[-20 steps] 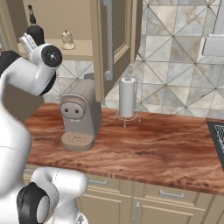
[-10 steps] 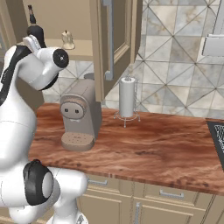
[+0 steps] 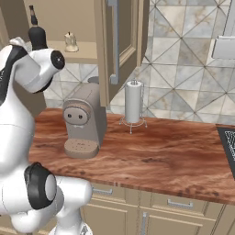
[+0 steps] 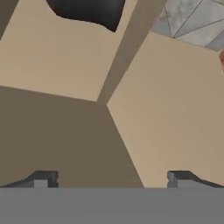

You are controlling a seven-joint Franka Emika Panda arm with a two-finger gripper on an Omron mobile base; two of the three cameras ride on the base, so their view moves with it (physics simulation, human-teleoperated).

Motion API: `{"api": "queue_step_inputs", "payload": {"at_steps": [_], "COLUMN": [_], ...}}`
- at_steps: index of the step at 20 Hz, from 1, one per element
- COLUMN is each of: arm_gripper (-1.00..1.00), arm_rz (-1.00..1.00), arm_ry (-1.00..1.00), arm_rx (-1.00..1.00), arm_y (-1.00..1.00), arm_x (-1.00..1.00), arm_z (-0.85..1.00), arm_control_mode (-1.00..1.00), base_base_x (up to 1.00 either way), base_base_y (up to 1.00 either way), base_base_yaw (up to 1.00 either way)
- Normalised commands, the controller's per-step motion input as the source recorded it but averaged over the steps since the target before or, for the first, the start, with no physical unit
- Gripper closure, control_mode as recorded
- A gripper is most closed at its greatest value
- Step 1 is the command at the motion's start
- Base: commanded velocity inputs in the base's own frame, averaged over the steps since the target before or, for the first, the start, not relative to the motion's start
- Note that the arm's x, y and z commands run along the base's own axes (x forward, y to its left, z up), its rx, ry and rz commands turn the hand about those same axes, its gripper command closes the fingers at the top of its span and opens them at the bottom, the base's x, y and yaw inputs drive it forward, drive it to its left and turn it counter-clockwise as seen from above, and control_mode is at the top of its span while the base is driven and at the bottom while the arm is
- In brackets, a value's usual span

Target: Get the candle and the liquor from the cabinet and move them to the dining counter.

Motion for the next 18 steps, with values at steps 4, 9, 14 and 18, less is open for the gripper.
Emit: {"api": "queue_step_inputs", "payload": {"at_steps": [4,9,14,18], "arm_gripper": [-1.00,-1.00,-1.00,-1.00], "arm_rz": [0.18,0.16,0.14,0.09], "arm_ry": [-0.05,-0.08,-0.02,-0.01], "arm_rx": [0.00,0.00,0.00,-0.03], "arm_y": [0.54,0.52,0.60,0.55], "arm_x": [-0.63,-0.64,-0.42,-0.25], "arm_z": [0.00,0.00,0.00,0.00], "arm_control_mode": [-1.00,-1.00,-1.00,-1.00], "base_base_x": [0.00,0.00,0.00,0.00], "base_base_y": [0.00,0.00,0.00,0.00], "base_base_yaw": [0.00,0.00,0.00,0.00]}}
